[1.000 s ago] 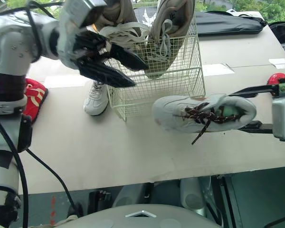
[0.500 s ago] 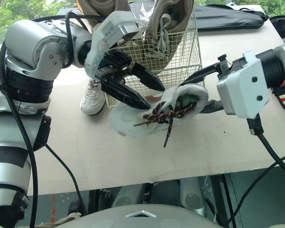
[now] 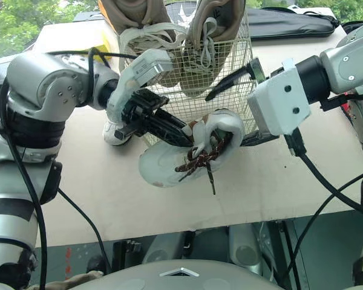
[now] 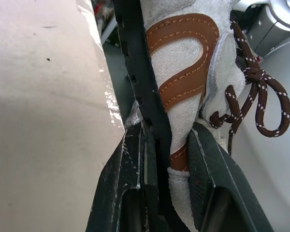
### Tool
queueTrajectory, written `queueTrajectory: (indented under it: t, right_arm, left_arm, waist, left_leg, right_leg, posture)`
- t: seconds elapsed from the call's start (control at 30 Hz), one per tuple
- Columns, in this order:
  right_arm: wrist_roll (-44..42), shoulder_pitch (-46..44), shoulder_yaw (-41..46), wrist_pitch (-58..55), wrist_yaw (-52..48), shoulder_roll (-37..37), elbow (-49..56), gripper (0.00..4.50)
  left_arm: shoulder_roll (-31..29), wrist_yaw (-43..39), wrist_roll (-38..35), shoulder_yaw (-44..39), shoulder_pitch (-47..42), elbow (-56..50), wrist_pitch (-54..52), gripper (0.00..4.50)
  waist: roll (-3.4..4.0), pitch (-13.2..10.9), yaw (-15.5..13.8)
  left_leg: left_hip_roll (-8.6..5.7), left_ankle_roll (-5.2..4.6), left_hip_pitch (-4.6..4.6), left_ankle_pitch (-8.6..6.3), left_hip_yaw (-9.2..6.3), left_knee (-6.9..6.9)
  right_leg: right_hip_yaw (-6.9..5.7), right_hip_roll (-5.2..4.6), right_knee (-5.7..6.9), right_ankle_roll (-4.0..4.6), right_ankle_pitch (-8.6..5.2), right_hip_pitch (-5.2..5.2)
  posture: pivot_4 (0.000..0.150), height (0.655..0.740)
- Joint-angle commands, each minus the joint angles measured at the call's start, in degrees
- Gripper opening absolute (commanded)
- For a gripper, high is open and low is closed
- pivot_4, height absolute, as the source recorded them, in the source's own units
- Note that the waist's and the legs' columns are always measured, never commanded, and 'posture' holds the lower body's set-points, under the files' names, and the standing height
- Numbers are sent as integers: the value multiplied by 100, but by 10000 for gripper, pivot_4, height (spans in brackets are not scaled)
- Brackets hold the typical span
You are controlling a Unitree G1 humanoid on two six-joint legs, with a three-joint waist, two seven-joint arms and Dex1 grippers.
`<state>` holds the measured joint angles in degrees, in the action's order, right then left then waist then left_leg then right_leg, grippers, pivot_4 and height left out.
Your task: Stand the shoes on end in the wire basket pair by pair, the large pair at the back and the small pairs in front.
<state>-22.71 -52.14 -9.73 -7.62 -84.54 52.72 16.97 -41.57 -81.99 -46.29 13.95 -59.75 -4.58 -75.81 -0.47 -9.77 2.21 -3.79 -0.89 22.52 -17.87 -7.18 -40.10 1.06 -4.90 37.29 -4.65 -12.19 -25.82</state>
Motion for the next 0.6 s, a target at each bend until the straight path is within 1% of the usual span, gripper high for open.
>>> queueTrajectory:
  t: [0.03, 0.07, 0.1, 0.17, 0.2, 0.23, 0.27, 0.33, 0.43, 0.53, 0.6]
  right_arm:
    - [-183, 349, 687, -698, 351, 392, -74, 45000]
    - [-602, 571, 993, -1392, 578, 470, -128, 45000]
    - [-945, 696, 1219, -2007, 850, 458, -193, 45000]
    - [-1200, 864, 1378, -2817, 1357, 364, -241, 45000]
    - [-1231, 878, 1345, -3035, 1504, 319, -210, 45000]
    - [-1748, 1046, 1548, -3629, 1876, 157, -21, 45000]
    - [-2415, 1168, 1793, -4235, 2283, -65, 144, 45000]
    - [-3631, 1248, 2110, -5104, 3299, -669, 421, 45000]
    - [-5146, 1324, 2364, -5535, 4749, -1417, 529, 45000]
    - [-6143, 1450, 2346, -5463, 5877, -1930, 504, 45000]
    - [-6657, 1421, 2254, -5385, 6285, -2086, 487, 45000]
  left_arm:
    - [233, 1040, -722, -1665, 478, -544, -314, 5123]
    - [566, 1610, -1032, -2330, 768, -715, -298, 5122]
    - [773, 2041, -1187, -2780, 992, -859, -232, 5121]
    - [964, 2505, -1290, -3355, 1387, -1158, 107, 5119]
    - [965, 2593, -1308, -3473, 1501, -1235, 240, 5119]
    - [1180, 2840, -1179, -3601, 1751, -1588, 703, 5119]
    - [1312, 3090, -1177, -3664, 1949, -1823, 866, 5118]
    - [1409, 3261, -1145, -3716, 2341, -2143, 1223, 5118]
    - [1590, 3574, -1293, -3676, 2653, -2337, 1539, 5118]
    - [1575, 3706, -1383, -3503, 2812, -2406, 1680, 5118]
    - [1489, 3737, -1501, -3453, 2831, -2394, 1723, 5118]
  waist:
    - [0, 0, -36]
    - [0, 1, -49]
    - [4, 3, -66]
    - [2, 4, -107]
    - [2, 4, -116]
    - [2, 4, -126]
    - [2, 4, -138]
    - [0, 6, -157]
    - [1, 5, -168]
    - [-5, 9, -217]
    - [-5, 8, -232]
  left_leg:
    - [0, 0, 4, 0, -1, -2]
    - [-1, 0, 7, 0, -4, -9]
    - [-4, 0, 11, 0, -3, -11]
    - [-4, 0, 9, 0, -6, -16]
    - [-4, 0, 9, 0, -7, -16]
    - [-3, 0, 3, 0, -4, -16]
    - [-3, 1, 2, 0, -5, -11]
    - [0, 1, -7, 0, -6, -7]
    - [-4, 2, -10, 0, -1, -8]
    - [-6, 3, -10, 0, -3, -13]
    - [-9, 3, -10, 1, -1, -15]
  right_leg:
    - [0, -1, 0, 0, 0, -2]
    - [-2, -5, 2, 0, 0, -2]
    - [-3, -6, -2, 1, 1, -2]
    - [-1, -12, 6, 2, 2, 1]
    - [-1, -14, 7, 5, 4, 0]
    - [3, -16, 16, 6, 4, 0]
    - [2, -15, 19, 12, 8, -3]
    - [3, -23, 20, 14, 9, 2]
    - [12, -18, 34, 16, 10, -2]
    - [6, -13, 32, 16, 11, 5]
    - [7, -13, 33, 16, 11, 5]
  posture:
    - [1500, 7400]
    - [1500, 7400]
    - [1500, 7400]
    - [1500, 7400]
    - [1500, 7400]
    - [1500, 7400]
    - [1500, 7400]
    - [1500, 7400]
    - [1500, 7400]
    - [1500, 7400]
    - [1500, 7400]
